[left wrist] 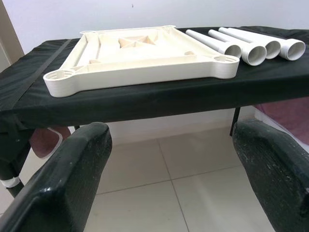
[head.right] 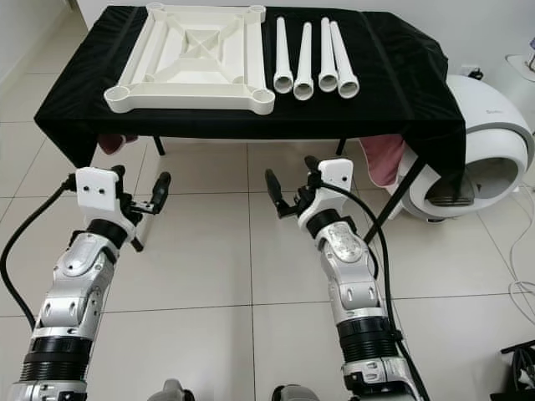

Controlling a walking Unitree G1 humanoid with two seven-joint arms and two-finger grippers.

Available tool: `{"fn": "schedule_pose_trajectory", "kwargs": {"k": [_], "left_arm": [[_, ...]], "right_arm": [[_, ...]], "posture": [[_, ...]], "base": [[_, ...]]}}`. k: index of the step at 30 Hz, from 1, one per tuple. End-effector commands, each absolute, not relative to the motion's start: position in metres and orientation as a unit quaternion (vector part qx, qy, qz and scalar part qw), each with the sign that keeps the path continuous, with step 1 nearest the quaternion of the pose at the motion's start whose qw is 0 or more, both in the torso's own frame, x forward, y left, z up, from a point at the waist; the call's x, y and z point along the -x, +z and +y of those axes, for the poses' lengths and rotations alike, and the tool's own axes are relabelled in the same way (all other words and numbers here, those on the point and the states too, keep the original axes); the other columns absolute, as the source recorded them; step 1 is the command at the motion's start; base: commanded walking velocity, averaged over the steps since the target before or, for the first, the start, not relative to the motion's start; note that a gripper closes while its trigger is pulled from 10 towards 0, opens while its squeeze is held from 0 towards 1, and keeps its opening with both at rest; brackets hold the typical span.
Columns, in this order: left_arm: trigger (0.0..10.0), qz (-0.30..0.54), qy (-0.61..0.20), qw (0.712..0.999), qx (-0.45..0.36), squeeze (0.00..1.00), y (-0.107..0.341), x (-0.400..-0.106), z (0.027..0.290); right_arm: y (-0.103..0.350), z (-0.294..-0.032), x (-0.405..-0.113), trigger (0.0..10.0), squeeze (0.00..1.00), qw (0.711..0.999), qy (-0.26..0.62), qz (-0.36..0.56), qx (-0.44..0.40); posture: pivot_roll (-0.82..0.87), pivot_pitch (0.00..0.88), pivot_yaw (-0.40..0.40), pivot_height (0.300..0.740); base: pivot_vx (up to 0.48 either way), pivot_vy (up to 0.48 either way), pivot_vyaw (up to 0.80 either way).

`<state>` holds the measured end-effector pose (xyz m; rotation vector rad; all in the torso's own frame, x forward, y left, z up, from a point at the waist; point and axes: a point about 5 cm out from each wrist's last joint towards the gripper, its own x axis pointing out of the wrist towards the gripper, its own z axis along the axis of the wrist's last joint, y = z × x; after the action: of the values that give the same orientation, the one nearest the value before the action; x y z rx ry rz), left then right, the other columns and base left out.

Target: Building children table

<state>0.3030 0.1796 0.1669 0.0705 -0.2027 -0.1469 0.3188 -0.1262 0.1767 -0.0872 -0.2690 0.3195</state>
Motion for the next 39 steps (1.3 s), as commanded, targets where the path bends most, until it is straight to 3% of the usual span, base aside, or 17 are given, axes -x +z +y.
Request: {"fn": "schedule_pose_trajectory", "kwargs": {"k": [1,39], "left_arm": [[10.0,-0.099,-0.056,0.993,-0.038,0.0,0.1649,-0.3014,0.1814],[10.0,-0.098,-0.067,0.992,-0.036,0.0,0.1658,-0.3005,0.1813]], "right_arm": [[0.1723,-0.127,-0.3172,10.0,0.0,0.978,0.161,-0.124,0.046],[0.1727,-0.1293,-0.3168,10.0,0.0,0.979,0.154,-0.127,0.045]], "posture": [[-0.01,0.076,-0.016,0.74],[-0.01,0.092,-0.009,0.74]], "base": [[0.0,0.0,0.0],[0.0,0.0,0.0]]}}
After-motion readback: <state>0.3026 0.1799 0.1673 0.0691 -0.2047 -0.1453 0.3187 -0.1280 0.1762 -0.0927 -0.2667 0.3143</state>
